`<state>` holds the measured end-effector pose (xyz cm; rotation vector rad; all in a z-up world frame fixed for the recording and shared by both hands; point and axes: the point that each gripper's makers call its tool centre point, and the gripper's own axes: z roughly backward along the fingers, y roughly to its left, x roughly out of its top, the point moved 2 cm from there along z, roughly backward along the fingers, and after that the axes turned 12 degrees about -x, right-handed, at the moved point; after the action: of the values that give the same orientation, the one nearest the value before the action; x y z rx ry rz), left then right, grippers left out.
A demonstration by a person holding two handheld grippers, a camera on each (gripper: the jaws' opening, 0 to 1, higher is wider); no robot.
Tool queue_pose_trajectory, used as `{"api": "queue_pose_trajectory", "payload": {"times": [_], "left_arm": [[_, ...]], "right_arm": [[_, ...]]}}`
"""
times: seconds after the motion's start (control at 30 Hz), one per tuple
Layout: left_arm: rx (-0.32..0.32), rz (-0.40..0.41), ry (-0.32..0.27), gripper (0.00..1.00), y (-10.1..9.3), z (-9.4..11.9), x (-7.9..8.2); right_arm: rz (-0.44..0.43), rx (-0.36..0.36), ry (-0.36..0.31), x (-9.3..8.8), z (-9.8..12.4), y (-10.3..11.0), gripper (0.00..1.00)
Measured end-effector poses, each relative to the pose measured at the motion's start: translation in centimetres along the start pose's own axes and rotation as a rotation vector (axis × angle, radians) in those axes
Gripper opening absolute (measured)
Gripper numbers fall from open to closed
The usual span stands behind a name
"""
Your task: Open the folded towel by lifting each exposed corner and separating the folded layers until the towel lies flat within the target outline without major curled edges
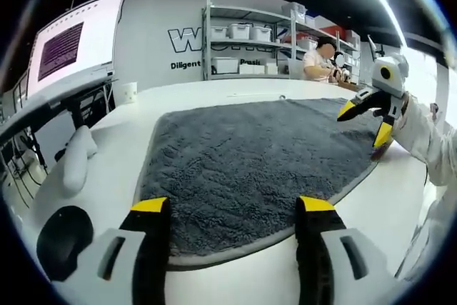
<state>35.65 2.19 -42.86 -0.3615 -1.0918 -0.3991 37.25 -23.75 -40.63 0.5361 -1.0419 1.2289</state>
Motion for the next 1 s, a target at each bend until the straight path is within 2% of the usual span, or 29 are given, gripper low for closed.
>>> {"api": "queue_pose_trajectory", "payload": {"times": [0.17, 0.37, 0.53, 0.8, 1.0], "left_arm": [[0.001, 0.001, 0.0, 0.7, 0.1, 0.0, 0.0], [0.004, 0.003, -0.003, 0.7, 0.1, 0.0, 0.0], [0.004, 0.003, -0.003, 0.7, 0.1, 0.0, 0.0], [0.004, 0.004, 0.002, 0.7, 0.0, 0.0, 0.0], [0.005, 0.004, 0.007, 0.7, -0.1, 0.0, 0.0]], "right_arm": [[-0.002, -0.023, 0.058, -2.5, 1.9, -1.4, 0.44], [-0.033, -0.033, 0.086, -4.2, 2.2, -2.2, 0.41], [-0.05, -0.01, 0.077, -4.2, 2.1, -1.8, 0.37], [-0.066, 0.009, 0.064, -4.3, 2.2, -1.5, 0.43], [-0.071, 0.016, 0.057, -4.4, 2.4, -1.2, 0.43]]}}
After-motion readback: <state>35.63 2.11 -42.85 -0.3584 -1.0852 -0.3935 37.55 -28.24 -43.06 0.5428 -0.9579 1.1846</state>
